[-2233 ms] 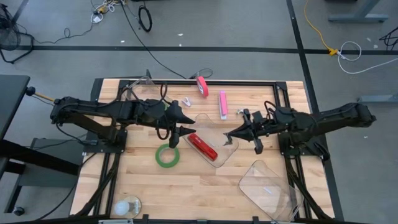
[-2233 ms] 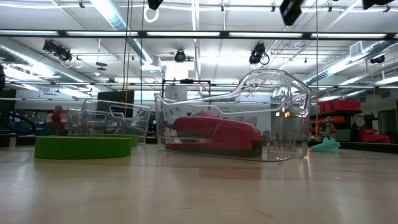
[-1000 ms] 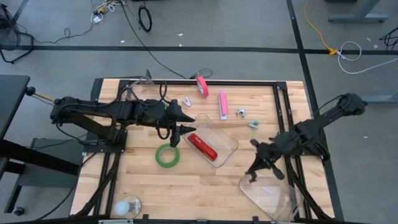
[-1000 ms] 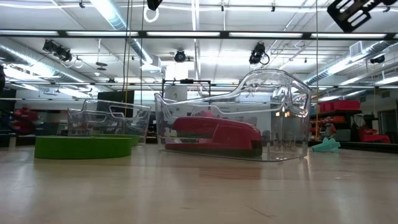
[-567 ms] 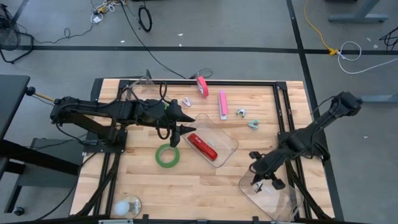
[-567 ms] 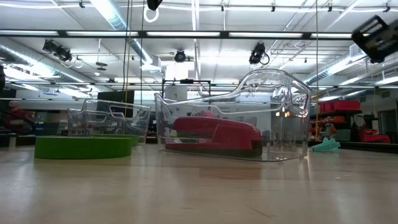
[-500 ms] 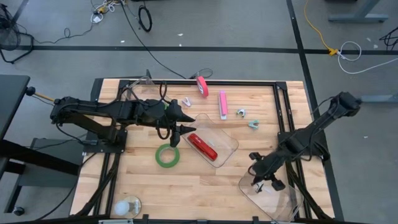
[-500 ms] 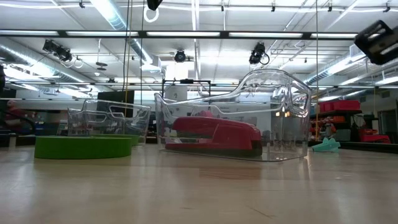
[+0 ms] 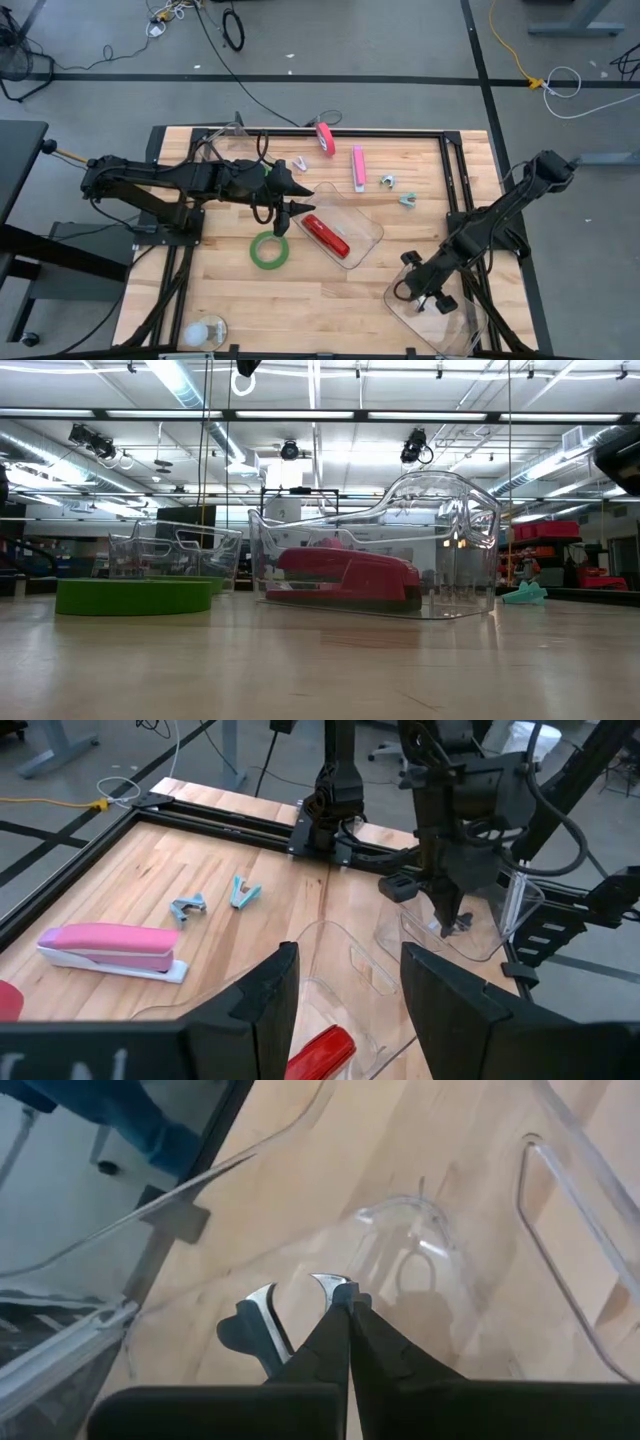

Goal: Pick and place Stapler, Stapler remover, tape
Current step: Put the black staple remover into the bottom transparent bin, then put the green tape into the top transparent bin

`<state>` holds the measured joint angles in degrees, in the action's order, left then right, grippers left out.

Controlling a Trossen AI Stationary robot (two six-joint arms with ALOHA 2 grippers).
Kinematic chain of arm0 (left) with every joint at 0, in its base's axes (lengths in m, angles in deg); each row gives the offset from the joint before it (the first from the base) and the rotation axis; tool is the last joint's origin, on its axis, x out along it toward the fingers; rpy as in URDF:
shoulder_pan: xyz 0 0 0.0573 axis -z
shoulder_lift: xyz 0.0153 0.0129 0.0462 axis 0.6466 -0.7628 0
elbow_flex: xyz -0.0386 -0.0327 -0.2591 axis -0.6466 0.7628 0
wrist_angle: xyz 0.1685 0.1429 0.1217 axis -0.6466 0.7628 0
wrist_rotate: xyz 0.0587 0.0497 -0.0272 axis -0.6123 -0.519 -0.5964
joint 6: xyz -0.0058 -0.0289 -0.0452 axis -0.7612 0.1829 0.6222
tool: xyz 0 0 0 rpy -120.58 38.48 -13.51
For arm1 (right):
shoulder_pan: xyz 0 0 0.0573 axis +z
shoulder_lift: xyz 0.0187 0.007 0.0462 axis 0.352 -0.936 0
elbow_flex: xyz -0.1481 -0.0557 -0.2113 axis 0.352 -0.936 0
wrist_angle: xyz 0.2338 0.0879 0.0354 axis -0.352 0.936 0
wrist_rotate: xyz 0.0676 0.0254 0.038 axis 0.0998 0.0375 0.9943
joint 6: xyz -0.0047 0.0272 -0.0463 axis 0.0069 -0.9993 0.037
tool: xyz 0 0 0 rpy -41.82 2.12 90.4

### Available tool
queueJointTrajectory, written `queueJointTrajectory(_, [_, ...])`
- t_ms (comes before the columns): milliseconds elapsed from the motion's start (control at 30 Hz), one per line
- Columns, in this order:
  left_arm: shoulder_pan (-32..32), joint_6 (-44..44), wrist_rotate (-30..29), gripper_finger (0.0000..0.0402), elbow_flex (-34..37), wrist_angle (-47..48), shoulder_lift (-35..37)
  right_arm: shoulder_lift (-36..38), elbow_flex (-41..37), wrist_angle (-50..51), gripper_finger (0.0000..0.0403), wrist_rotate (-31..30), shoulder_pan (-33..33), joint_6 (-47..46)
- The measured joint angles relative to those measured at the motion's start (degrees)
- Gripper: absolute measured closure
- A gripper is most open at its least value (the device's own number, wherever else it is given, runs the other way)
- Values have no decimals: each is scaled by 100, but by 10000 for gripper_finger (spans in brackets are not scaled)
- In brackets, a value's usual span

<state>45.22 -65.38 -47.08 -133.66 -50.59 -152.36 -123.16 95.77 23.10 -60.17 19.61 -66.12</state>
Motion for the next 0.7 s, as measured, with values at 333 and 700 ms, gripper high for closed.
queueJointTrajectory(333, [1, -1, 2, 223, 0, 0, -2, -13, 11, 10, 346, 85, 14, -139])
queueJointTrajectory(700, [2, -2, 2, 223, 0, 0, -2, 141, 1, 22, 234, 65, -39, -549])
